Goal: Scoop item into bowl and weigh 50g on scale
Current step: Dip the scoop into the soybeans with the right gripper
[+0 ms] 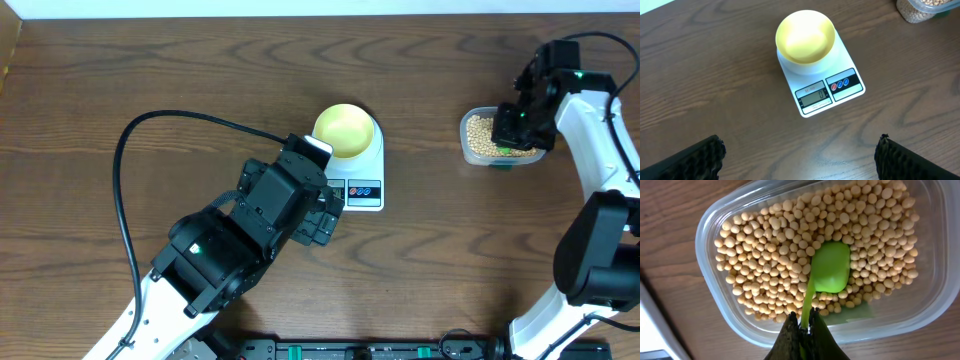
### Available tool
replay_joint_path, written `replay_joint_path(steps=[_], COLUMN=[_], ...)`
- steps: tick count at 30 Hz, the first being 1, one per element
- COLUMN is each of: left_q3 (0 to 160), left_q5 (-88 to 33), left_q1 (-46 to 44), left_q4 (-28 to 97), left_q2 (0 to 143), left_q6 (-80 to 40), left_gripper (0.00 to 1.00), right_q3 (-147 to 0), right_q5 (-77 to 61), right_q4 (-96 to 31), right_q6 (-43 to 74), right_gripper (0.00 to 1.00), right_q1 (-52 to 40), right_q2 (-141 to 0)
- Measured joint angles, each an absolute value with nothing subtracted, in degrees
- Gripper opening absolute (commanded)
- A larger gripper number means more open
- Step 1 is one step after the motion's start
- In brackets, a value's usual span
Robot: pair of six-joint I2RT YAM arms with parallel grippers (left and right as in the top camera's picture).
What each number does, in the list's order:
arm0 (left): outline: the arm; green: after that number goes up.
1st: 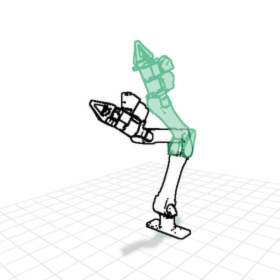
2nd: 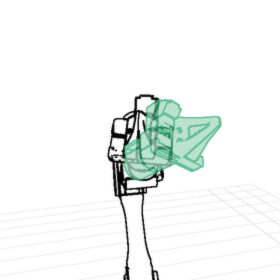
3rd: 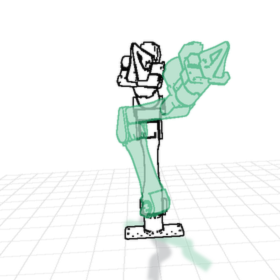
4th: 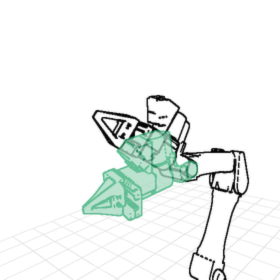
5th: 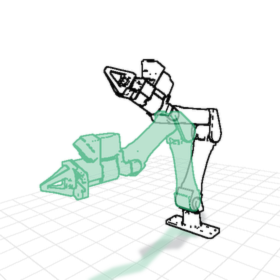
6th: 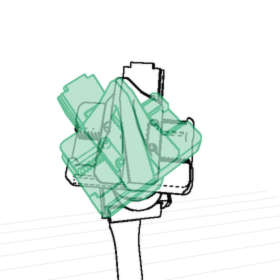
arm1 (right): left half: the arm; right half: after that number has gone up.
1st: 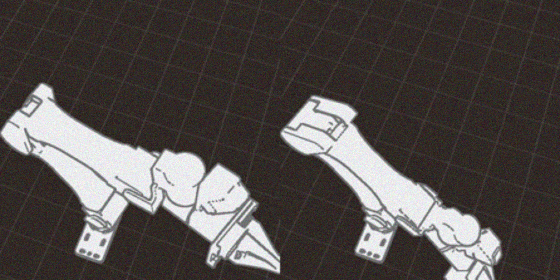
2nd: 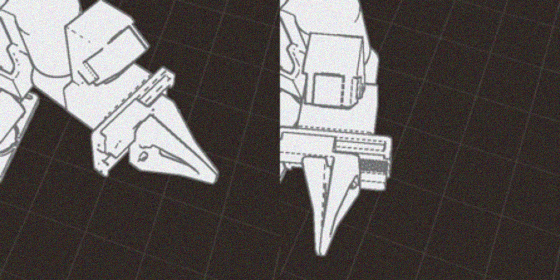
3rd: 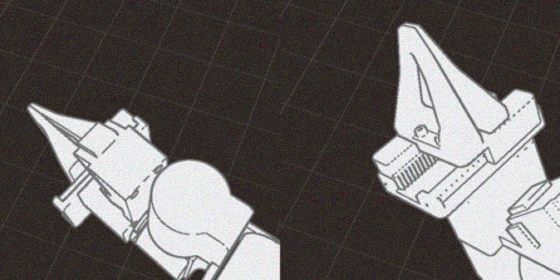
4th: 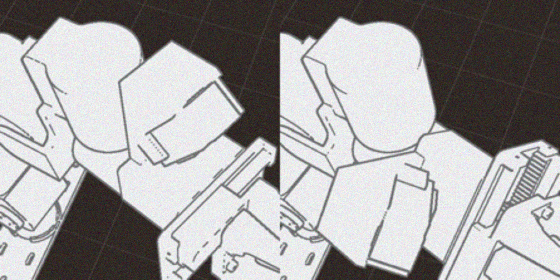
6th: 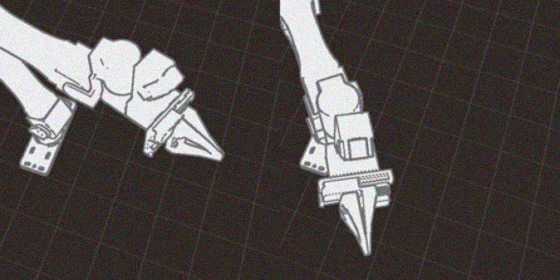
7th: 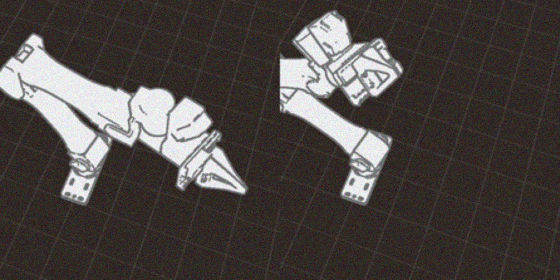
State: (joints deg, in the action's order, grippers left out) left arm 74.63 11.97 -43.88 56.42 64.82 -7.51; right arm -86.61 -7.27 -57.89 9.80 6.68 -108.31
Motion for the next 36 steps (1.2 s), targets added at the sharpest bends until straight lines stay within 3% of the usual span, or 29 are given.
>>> replay_joint_path(steps=[17,26,36], left_q3=[74.63,74.63,74.63], left_q5=[11.97,11.97,11.97], left_q1=[-43.88,-43.88,-43.88], left_q4=[56.40,56.42,56.42], left_q2=[64.82,64.82,64.82], left_q6=[-7.51,-7.51,-7.49], left_gripper=[0.98,0.98,0.98], right_q3=[-86.28,-77.56,-76.25], right_q5=[-32.67,-45.63,-54.78], right_q4=[-58.96,-50.87,-50.63], right_q6=[4.47,3.60,3.29], right_gripper=[0.01,0.01,0.01], right_q1=[20.86,29.67,35.55], right_q2=[-108.40,-109.78,-110.04])
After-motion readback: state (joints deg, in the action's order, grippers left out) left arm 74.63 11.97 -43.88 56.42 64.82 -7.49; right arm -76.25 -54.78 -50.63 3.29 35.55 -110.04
